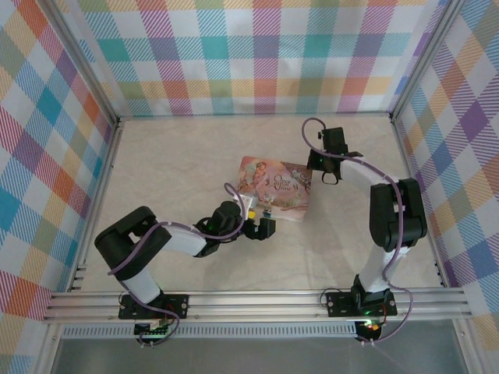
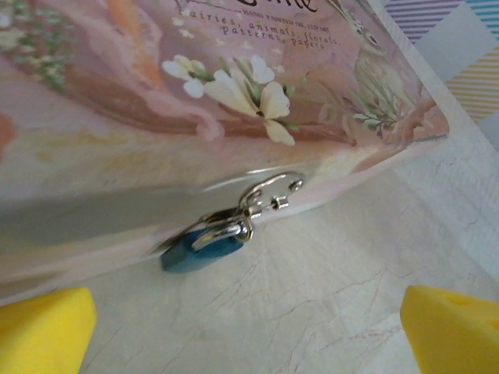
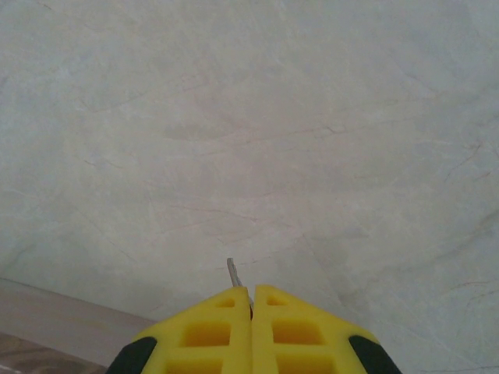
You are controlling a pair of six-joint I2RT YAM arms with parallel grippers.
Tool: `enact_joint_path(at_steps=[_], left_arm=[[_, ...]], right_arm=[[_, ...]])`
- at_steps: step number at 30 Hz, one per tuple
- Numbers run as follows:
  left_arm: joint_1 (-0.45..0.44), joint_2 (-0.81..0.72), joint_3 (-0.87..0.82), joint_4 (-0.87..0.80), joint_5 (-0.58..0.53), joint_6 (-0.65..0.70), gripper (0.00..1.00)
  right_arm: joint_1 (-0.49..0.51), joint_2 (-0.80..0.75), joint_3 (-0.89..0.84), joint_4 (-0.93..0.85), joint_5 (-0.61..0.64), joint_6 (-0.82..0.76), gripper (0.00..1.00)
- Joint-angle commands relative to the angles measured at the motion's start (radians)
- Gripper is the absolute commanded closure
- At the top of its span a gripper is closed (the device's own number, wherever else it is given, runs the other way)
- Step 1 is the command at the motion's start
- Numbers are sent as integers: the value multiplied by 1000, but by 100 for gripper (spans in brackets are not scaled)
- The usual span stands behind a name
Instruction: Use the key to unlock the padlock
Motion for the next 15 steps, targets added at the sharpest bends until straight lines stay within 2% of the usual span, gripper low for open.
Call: enact_joint_path(at_steps=[1,7,12,15], left_arm=[[-12,47,25,117,13,23,0],[-30,118,43,196,-45,59,0],[-80,180,46,306,-190,137,0],[-94,222,63,357,-223,143,0]], right_arm=[[-7,11,-21,40,-23,29,100],[13,15,-46,67,-58,54,100],[36,16,-66,86,-69,74,100],[49,21,-73,96,-72,79,100]])
